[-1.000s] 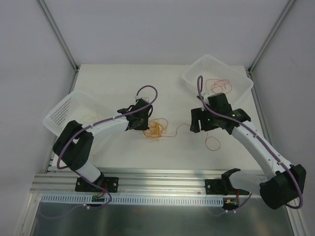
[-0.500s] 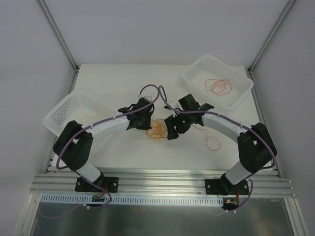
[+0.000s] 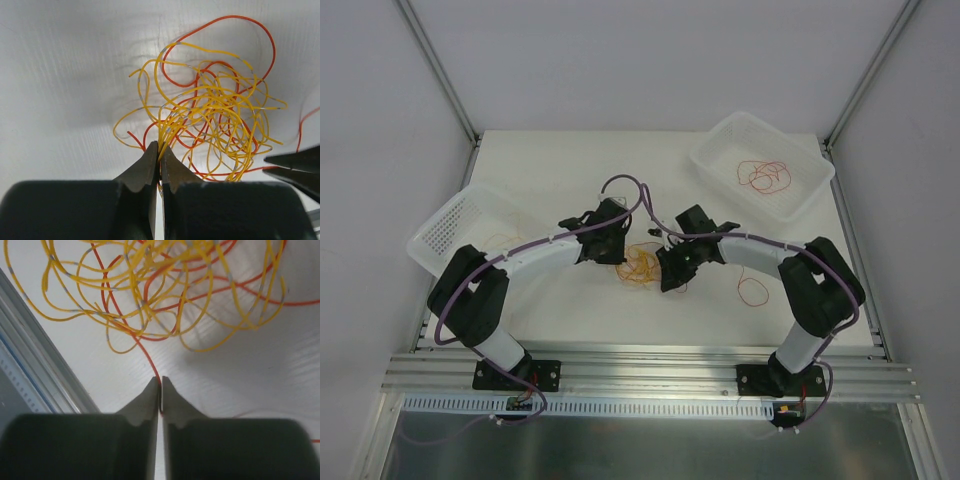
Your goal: Untangle the cables
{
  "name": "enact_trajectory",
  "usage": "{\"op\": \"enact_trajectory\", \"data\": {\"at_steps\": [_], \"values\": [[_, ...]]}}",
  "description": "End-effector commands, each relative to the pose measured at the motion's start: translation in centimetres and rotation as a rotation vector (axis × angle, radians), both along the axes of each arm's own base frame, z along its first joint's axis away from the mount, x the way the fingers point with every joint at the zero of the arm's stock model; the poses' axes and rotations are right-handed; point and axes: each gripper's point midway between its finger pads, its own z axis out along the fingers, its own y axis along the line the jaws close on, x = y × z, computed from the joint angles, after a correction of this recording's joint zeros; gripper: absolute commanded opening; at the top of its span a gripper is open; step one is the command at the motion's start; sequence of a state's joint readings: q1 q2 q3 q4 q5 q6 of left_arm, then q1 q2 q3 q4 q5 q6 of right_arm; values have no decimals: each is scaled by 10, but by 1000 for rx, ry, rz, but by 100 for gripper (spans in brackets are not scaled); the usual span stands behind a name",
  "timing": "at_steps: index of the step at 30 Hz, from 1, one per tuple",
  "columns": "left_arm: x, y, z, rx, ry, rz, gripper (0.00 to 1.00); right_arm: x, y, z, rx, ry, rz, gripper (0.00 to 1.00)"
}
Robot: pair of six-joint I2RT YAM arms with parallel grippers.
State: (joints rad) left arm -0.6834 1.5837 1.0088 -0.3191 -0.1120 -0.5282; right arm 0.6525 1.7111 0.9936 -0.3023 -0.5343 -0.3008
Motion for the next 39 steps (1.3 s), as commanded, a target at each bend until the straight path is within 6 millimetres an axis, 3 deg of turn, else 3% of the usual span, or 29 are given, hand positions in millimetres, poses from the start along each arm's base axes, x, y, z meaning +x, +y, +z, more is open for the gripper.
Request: {"op": "enact_trajectory", "data": {"at_steps": [1, 5, 6, 8, 9, 11, 12, 14, 15, 22, 31, 35, 39], "values": [[12, 4, 12, -42, -14, 56, 0, -8, -3, 21, 35, -44, 11, 1], [23, 26, 15, -66, -10, 148, 0, -18, -27, 39, -10, -82, -19, 1], [24, 30, 16, -71, -12, 165, 0, -17, -32, 57, 19, -124, -40, 1], [26, 36, 14, -72, -7, 191, 0, -17, -44, 73, 24, -156, -83, 1], [27, 41, 12, -76, 3, 212, 0, -12, -53, 95, 62, -211, -132, 1], [27, 45, 9, -75, 13, 229, 0, -8, -70, 115, 70, -256, -200, 1], [27, 48, 5, -71, 22, 242, 0, 1, -83, 142, 109, -324, -264, 1], [26, 50, 2, -70, 31, 245, 0, 8, -109, 163, 113, -371, -361, 1], [25, 51, -1, -65, 38, 248, 0, 14, -117, 185, 132, -420, -396, 1], [22, 60, -18, -23, 71, 260, 0, 19, -189, 296, 156, -707, -707, 1], [13, 73, -48, 51, 134, 290, 0, 7, -256, 388, 116, -980, -1070, 1], [9, 74, -56, 62, 158, 287, 0, 0, -264, 424, 152, -1046, -1123, 1], [8, 75, -60, 72, 170, 286, 0, 1, -254, 444, 238, -1066, -1102, 1]]}}
